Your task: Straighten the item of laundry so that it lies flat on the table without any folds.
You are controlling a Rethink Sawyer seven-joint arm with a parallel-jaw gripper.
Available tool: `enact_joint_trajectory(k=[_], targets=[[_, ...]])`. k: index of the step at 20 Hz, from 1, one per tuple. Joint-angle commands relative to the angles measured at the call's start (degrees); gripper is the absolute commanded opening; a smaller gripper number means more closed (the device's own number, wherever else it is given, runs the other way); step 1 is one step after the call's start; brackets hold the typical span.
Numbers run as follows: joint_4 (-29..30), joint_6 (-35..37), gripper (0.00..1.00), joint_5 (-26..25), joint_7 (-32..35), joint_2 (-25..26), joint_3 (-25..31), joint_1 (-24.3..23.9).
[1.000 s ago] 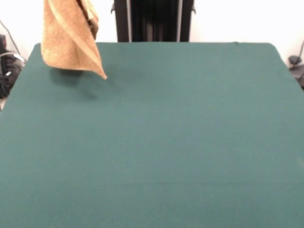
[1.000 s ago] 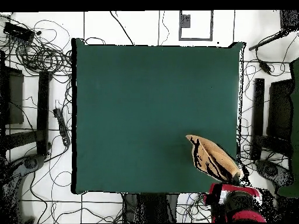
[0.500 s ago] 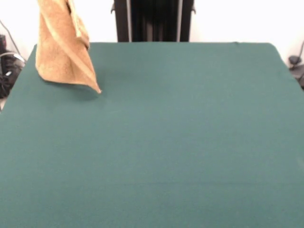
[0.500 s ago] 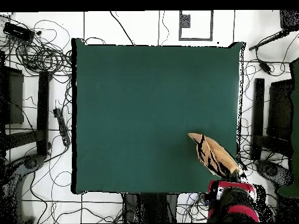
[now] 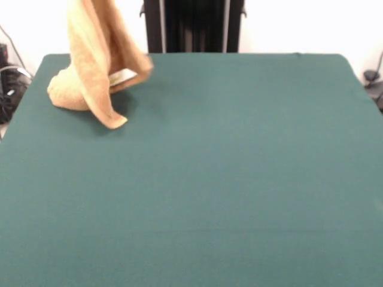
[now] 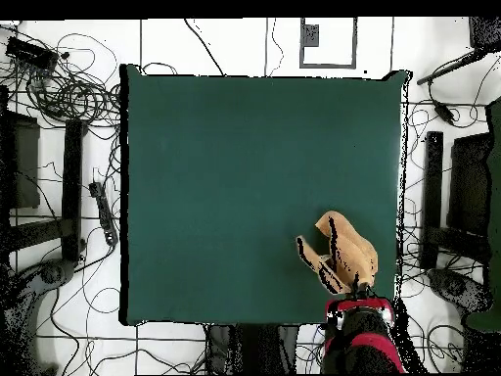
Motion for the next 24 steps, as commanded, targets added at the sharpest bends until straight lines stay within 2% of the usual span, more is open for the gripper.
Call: enact_joint_trajectory(k=[1,9,14,21,24], targets=[[0.4,-5.1,0.00,-5.9,10.1,11.3,-3.5,5.2],[-1.0,-8.1,0.00,-7.3,12.2,14.2,-6.7,8.5],[-1.7,-7.5,0.00,-6.4,12.3,13.5,-7.7,10.5],[-5.3,-3.8,0.00,-3.8,11.7,13.3,-10.5,17.5],[-9.2,-3.7,0.00,-3.1,11.1,16.0,-12.6,22.4]])
